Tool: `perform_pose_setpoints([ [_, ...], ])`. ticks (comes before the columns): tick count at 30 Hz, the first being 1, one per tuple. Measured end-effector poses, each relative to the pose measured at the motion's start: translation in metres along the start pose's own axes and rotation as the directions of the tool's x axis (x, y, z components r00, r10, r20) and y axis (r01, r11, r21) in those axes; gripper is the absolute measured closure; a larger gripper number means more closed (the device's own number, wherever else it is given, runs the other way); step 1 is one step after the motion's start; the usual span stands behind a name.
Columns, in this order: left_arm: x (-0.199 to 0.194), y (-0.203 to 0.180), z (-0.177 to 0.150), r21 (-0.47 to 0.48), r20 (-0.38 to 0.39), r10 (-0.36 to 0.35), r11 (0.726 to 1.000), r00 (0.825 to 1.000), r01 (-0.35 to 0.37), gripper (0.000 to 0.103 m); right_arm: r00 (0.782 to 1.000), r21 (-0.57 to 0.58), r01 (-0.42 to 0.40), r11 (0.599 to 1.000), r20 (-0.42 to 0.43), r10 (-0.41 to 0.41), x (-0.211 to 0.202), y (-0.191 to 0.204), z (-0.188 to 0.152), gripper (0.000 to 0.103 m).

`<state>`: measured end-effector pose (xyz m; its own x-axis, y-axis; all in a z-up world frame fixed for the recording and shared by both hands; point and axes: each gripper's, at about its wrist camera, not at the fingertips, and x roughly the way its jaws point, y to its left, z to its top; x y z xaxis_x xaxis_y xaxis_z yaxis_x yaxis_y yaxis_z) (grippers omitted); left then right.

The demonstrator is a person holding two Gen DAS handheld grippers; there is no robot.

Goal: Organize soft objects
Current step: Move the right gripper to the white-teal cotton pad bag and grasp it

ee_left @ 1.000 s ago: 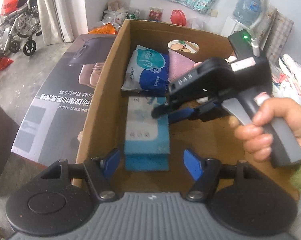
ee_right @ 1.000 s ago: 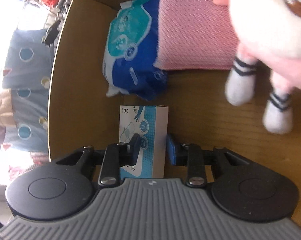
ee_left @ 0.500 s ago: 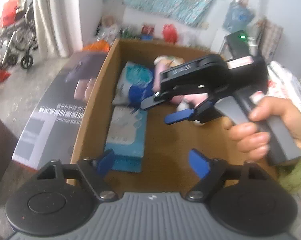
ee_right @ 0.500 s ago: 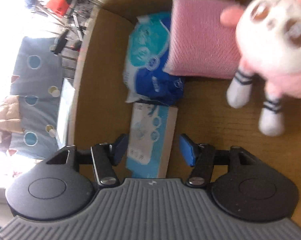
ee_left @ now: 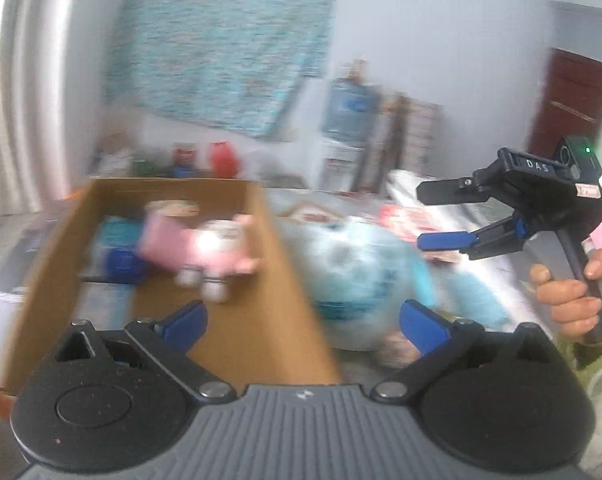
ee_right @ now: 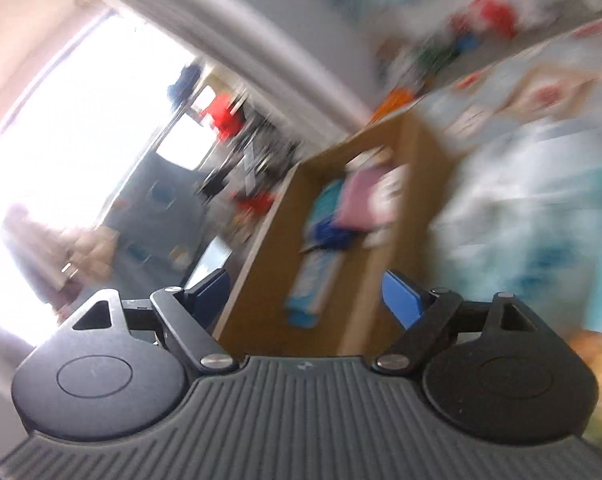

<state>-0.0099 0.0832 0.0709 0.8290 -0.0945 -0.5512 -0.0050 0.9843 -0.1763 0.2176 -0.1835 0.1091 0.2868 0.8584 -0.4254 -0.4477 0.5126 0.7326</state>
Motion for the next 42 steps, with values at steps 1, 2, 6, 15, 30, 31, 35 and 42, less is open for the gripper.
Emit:
perform_pose_setpoints([
  [1,0.005,-0.011,-0.002,0.008,-0.006,-0.029,1.0,1.0,0.029,0.0,0.999,0.007,0.026,1.0,0.045,-0.026,-0.023,-0.01,-0.005,0.017],
  [2,0.011,-0.02,-0.004,0.015,-0.011,-0.056,0.998,0.998,0.056,0.0,0.994,0.023,0.054,0.998,0.093,-0.056,-0.046,-0.02,-0.01,0.016],
  [6,0.039,-0.063,-0.017,0.072,-0.055,-0.144,0.986,0.988,0.148,0.0,0.969,0.09,0.111,0.99,0.212,-0.128,-0.094,-0.053,-0.041,0.016],
  [15,0.105,-0.126,-0.056,0.21,-0.13,-0.222,0.946,0.966,0.246,0.001,0.901,0.222,0.226,0.949,0.322,-0.29,-0.109,-0.114,-0.123,0.016],
  [30,0.16,-0.125,-0.039,0.089,-0.094,-0.253,0.961,0.963,0.261,0.017,0.89,0.296,0.229,0.927,0.322,-0.322,-0.083,-0.154,-0.107,0.016],
  [31,0.166,-0.125,-0.035,0.077,-0.087,-0.24,0.966,0.967,0.247,0.02,0.893,0.295,0.218,0.93,0.324,-0.312,-0.079,-0.156,-0.1,0.016],
  [35,0.199,-0.124,-0.021,0.034,-0.127,-0.182,0.982,0.975,0.188,0.036,0.905,0.292,0.184,0.939,0.321,-0.277,-0.057,-0.167,-0.076,0.028],
  [42,0.239,-0.122,-0.013,-0.022,-0.206,-0.196,0.98,0.959,0.196,0.041,0.928,0.293,0.162,0.942,0.28,-0.247,-0.023,-0.185,-0.052,0.051],
])
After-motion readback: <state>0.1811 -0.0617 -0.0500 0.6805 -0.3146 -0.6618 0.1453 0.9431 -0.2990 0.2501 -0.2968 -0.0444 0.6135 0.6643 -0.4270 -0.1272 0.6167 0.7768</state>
